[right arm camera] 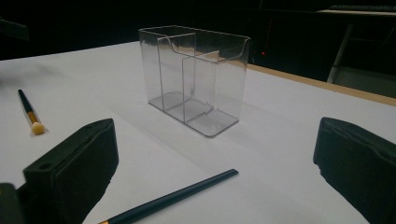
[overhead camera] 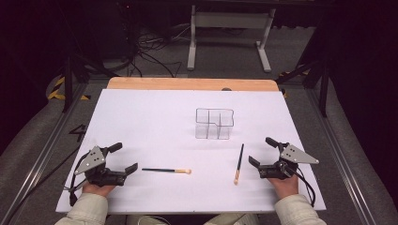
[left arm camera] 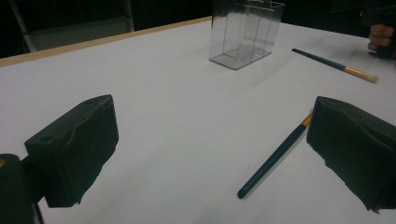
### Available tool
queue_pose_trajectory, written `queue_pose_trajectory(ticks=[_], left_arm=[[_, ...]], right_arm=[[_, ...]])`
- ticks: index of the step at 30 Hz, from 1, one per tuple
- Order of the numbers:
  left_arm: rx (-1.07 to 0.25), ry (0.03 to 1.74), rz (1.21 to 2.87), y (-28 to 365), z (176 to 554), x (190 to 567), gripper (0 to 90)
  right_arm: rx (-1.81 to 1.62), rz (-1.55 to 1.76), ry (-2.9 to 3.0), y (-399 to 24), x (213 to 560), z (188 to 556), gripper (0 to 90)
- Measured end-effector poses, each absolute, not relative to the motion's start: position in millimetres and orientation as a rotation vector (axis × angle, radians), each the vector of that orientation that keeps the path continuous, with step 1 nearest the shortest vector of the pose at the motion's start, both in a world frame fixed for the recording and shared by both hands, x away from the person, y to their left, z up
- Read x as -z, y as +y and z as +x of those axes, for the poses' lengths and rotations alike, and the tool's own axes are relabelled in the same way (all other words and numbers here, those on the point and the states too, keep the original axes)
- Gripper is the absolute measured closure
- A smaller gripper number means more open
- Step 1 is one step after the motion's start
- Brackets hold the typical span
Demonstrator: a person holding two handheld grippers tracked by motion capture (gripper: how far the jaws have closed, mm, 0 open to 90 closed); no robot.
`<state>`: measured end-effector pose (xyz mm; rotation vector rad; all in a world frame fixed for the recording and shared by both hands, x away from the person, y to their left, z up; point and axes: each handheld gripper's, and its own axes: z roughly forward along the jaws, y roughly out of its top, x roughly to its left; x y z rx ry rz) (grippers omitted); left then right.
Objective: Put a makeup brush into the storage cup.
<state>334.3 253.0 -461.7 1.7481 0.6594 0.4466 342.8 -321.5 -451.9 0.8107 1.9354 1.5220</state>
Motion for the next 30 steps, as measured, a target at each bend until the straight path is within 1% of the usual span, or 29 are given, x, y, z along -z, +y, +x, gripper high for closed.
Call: queue_pose_trajectory(ticks=[14, 20, 30], left_arm=[[-0.406, 0.618, 1.713, 245.4, 335.4, 448.3, 2.8], [-0.386, 0.589, 1.695, 235.0, 338.6, 440.4, 2.8], [-0.376, 0.541, 1.709, 218.2, 345.8, 431.5, 2.5]], right_arm=[[-1.524, 0.818, 1.933, -321.5, 452.5, 343.6, 0.6], [-1.523, 0.819, 1.933, -321.4, 452.7, 343.9, 0.6], [-1.524, 0.820, 1.935, -321.5, 452.7, 343.9, 0.6]])
